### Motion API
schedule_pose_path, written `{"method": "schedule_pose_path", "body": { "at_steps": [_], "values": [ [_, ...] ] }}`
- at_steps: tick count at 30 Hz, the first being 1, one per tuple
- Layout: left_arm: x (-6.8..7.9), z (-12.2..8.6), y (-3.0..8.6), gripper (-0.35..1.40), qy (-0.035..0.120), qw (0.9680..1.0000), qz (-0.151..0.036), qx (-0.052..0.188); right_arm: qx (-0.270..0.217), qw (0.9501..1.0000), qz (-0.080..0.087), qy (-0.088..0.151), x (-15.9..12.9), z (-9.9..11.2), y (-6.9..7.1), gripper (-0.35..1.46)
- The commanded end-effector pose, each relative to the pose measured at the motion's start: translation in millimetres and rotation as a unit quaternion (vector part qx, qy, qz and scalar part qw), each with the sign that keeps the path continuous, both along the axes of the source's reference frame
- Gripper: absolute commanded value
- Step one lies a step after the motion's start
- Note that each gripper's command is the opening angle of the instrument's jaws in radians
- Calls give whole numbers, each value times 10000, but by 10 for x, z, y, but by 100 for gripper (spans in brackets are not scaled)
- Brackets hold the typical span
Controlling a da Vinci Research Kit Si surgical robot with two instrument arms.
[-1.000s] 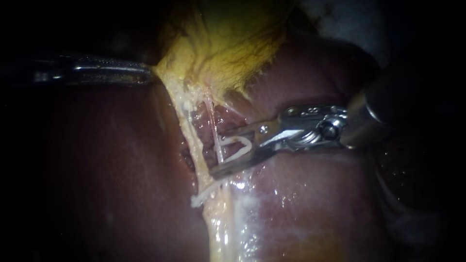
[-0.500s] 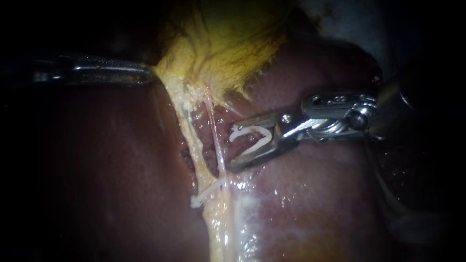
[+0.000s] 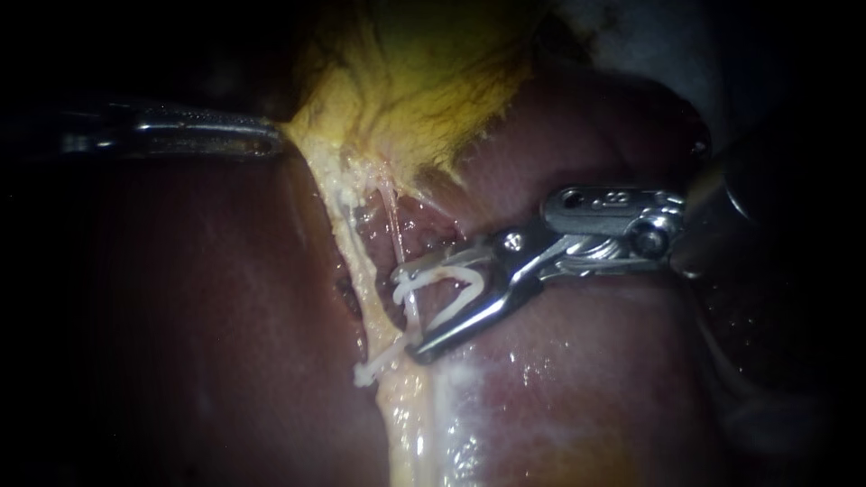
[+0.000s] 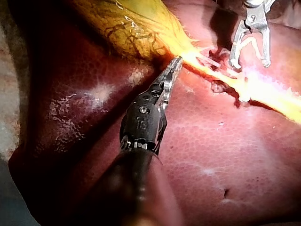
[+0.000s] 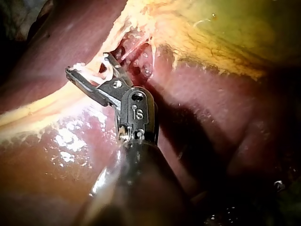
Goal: Clipping second clip left tube
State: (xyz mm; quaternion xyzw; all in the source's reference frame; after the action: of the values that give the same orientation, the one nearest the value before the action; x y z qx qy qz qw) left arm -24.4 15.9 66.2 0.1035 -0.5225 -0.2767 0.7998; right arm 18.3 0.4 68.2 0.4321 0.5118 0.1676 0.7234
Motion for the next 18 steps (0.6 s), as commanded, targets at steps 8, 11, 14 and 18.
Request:
{"method": "schedule_pose_path", "body": {
  "at_steps": [8,11,14,18],
  "values": [
    [0,0,0,-35,1,10000,-2,0,13,9999,-158,-13,7,29,-23,57],
    [0,0,0,-35,1,10000,-2,0,8,9999,-160,-32,6,40,-25,57],
    [0,0,0,-35,1,10000,-2,0,16,9999,-160,-50,5,50,-23,57],
    [0,0,0,-35,1,10000,-2,0,23,9998,-159,-69,4,61,-20,57]
  ]
}}
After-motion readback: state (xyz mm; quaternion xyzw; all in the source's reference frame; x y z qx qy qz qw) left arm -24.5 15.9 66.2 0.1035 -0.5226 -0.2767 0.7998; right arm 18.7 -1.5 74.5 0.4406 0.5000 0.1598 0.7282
